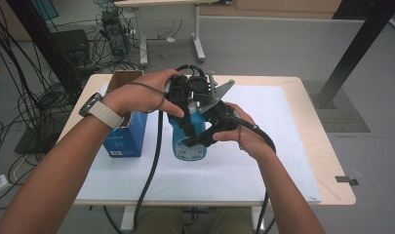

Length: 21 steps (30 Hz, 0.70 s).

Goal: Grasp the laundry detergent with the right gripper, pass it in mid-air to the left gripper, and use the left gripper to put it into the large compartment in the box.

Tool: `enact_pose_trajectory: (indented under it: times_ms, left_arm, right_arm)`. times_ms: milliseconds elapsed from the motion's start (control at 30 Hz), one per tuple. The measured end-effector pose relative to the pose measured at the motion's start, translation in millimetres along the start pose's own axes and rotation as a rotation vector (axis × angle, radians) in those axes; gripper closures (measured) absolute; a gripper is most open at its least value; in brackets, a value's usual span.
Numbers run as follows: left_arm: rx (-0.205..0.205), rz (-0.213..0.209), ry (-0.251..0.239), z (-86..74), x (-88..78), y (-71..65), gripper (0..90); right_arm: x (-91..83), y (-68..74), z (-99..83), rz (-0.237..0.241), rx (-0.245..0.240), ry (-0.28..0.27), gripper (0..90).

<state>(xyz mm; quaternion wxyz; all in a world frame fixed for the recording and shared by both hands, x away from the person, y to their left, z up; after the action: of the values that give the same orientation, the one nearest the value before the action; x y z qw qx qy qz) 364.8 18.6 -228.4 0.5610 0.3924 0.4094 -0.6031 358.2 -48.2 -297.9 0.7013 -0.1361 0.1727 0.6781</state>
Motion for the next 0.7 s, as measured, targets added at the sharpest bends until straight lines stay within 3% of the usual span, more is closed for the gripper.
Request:
enact_pose_trajectory:
  times_ms: [233,300,333,433,500,567,633,667,700]
  left_arm:
    - [0.013,0.023,0.004,1.8,-2.1,-1.1,39.9]
    - [0.009,0.028,-0.004,2.4,-3.7,-1.7,39.8]
    - [0.007,0.035,-0.004,2.5,-4.7,-1.9,39.8]
    - [0.008,0.047,0.006,1.9,-7.2,-1.4,39.8]
    - [0.000,0.047,0.004,1.4,-8.2,-1.0,39.8]
    - [-0.005,0.047,-0.001,1.3,-9.8,-0.6,39.7]
    - [-0.016,0.052,0.001,1.2,-12.4,0.3,39.6]
    - [-0.019,0.056,0.003,1.2,-13.5,0.6,39.6]
    - [-0.024,0.061,0.006,1.1,-14.7,1.4,39.6]
  right_arm:
    - [-0.6,-0.1,0.9,0.010,-0.010,-0.013,43.3]
    - [-1.5,-0.9,1.6,0.003,-0.023,-0.020,43.1]
    - [-1.3,-3.6,1.4,0.008,-0.062,-0.039,42.8]
    - [-6.0,-5.4,-1.8,-0.027,-0.033,-0.059,30.9]
    - [-14.7,-6.8,-7.9,-0.046,-0.026,-0.044,23.0]
    - [-24.4,-6.8,-14.9,-0.040,0.027,-0.011,18.4]
    - [-34.4,-6.5,-25.8,-0.039,0.053,0.046,14.2]
    - [-40.2,-6.5,-33.4,-0.037,0.091,0.085,10.6]
    - [-45.1,-7.1,-39.1,-0.063,0.101,0.114,9.4]
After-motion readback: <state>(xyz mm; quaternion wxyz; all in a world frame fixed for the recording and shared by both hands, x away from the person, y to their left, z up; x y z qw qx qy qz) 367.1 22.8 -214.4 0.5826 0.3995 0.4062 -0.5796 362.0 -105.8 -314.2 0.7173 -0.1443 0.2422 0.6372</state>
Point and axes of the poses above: each handheld gripper's, and its own axes: x roughly forward along the jaws, z roughly out of its top, y roughly to its left, the point moved 5 cm from there along x, roughly forward along the jaws, and after that the axes turned 11 degrees about -y, right-handed, at the moved point
